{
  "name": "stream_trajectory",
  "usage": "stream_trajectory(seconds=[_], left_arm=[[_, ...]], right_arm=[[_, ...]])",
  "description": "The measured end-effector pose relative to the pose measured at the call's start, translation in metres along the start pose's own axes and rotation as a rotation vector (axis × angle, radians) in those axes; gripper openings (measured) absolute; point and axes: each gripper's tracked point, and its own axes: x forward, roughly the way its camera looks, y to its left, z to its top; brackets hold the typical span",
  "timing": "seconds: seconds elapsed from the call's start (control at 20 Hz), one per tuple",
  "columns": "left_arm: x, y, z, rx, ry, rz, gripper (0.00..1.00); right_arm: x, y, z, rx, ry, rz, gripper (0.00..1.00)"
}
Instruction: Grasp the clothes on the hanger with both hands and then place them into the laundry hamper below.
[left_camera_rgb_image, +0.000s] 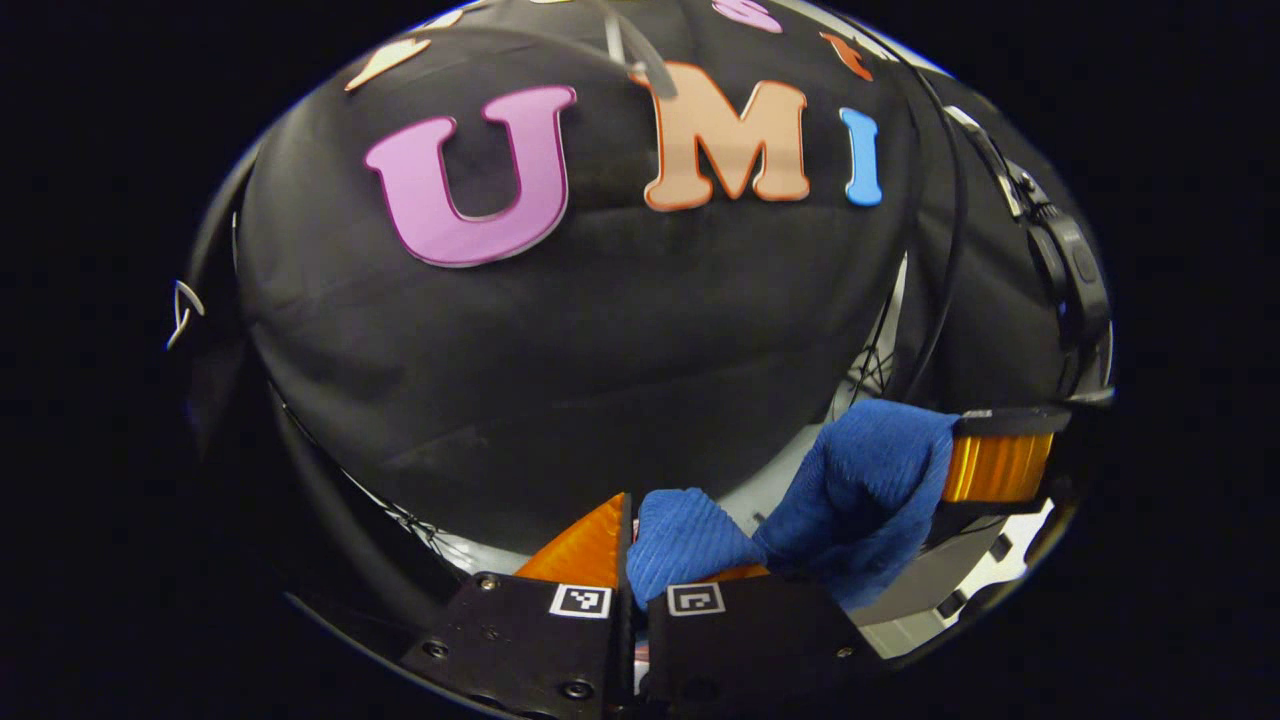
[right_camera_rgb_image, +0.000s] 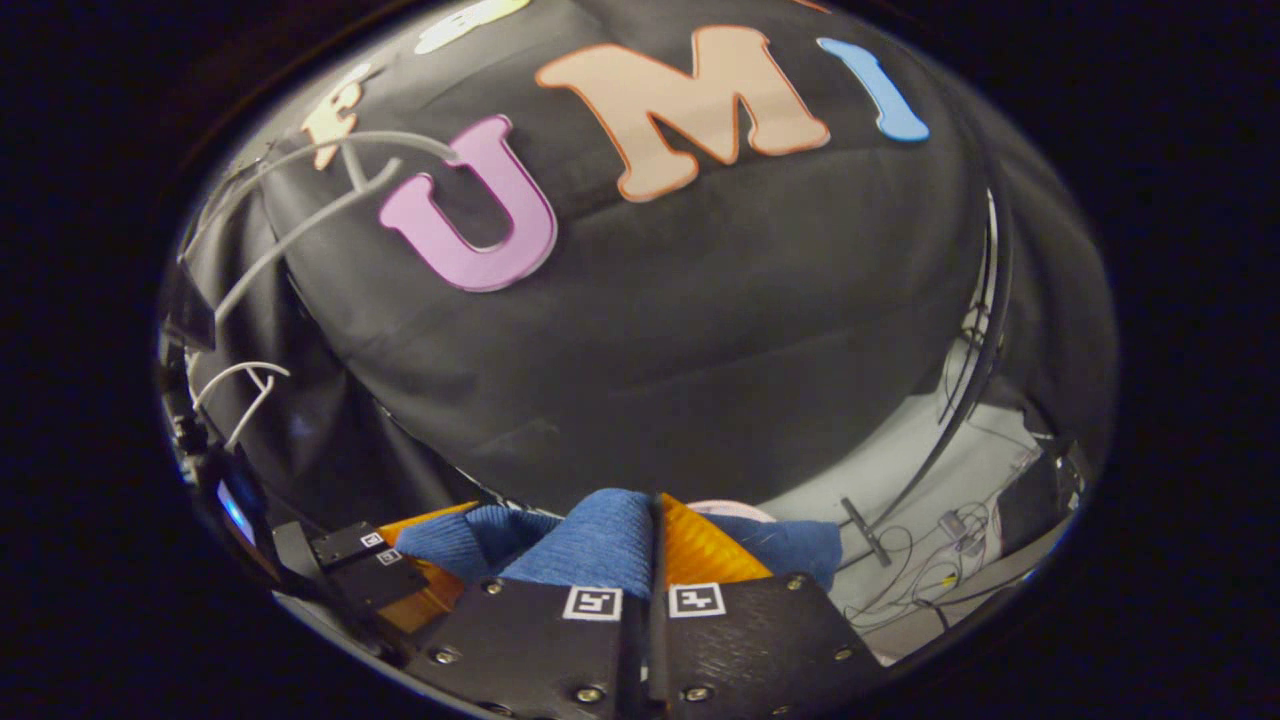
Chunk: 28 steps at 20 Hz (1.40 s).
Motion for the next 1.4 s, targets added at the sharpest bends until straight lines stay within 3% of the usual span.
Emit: stream_trajectory(seconds=[0.35, 0.65, 1.15, 1.3, 1.4], left_arm=[[0.028, 0.006, -0.065, -0.037, 0.156, 0.003, 0.06], [0.051, 0.011, -0.115, -0.092, 0.275, -0.006, 0.07], [0.067, 0.017, -0.154, -0.255, 0.39, -0.04, 0.11], [0.069, 0.004, -0.161, -0.304, 0.435, -0.095, 0.12], [0.064, -0.004, -0.167, -0.306, 0.492, -0.14, 0.3]], right_arm=[[0.054, 0.002, -0.069, 0.032, 0.177, 0.005, 0.03], [0.091, -0.015, -0.111, -0.009, 0.261, -0.069, 0.04], [0.097, -0.036, -0.161, -0.126, 0.384, -0.202, 0.04], [0.094, -0.03, -0.168, -0.146, 0.409, -0.214, 0.04], [0.089, -0.022, -0.171, -0.133, 0.422, -0.198, 0.05]])
